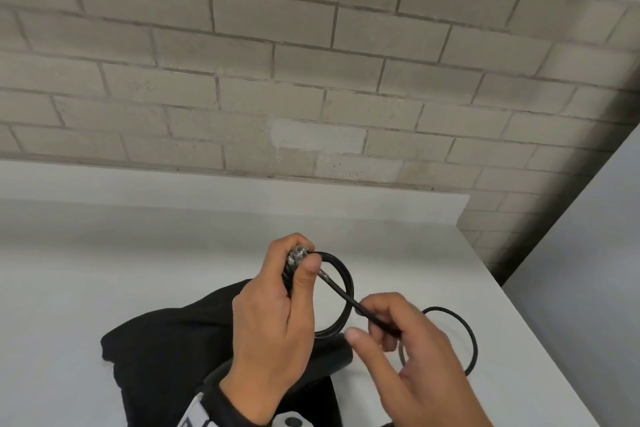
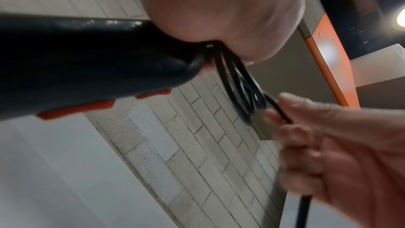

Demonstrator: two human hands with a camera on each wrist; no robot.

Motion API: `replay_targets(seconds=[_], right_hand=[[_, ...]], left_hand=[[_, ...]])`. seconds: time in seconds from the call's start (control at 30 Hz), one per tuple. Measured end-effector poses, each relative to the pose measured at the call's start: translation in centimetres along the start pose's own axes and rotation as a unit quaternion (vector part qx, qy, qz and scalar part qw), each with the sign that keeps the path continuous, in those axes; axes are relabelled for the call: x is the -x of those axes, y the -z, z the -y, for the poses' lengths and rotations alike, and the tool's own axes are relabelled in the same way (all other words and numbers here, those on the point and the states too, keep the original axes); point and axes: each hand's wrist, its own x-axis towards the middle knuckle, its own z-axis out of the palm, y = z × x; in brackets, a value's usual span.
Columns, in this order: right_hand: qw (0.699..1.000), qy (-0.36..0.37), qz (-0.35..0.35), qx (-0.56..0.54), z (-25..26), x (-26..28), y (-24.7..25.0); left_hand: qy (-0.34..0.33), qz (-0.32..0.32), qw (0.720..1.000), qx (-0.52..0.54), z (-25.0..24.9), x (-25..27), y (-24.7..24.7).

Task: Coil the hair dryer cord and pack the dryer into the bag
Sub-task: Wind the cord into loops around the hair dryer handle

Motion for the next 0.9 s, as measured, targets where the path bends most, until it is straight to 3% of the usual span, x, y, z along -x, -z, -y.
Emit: replay_targets(seconds=[0.13, 0.3, 0.63, 0.9], right_hand=[[0.987, 0.131, -0.06, 0.064, 1.8, -2.3, 2.2], [0.985, 0.163, -0.051, 0.003, 3.2, -5.6, 3.6], [0.983, 0.072, -0.021, -0.169, 3.7, -7.9, 2.7], [0.938, -0.084, -0.028, -0.334, 2.2, -7.2, 0.0]], left_hand=[[-0.006, 0.0, 1.0, -0.026, 0.2, -0.3, 0.0], [-0.019, 0.019, 0.999, -0.032, 0.0, -0.4, -0.1], [-0.035, 0.019, 0.999, 0.001, -0.9, 0.0, 0.2], [-0.066, 0.018, 0.996, 0.049, -1.1, 0.7, -0.2]])
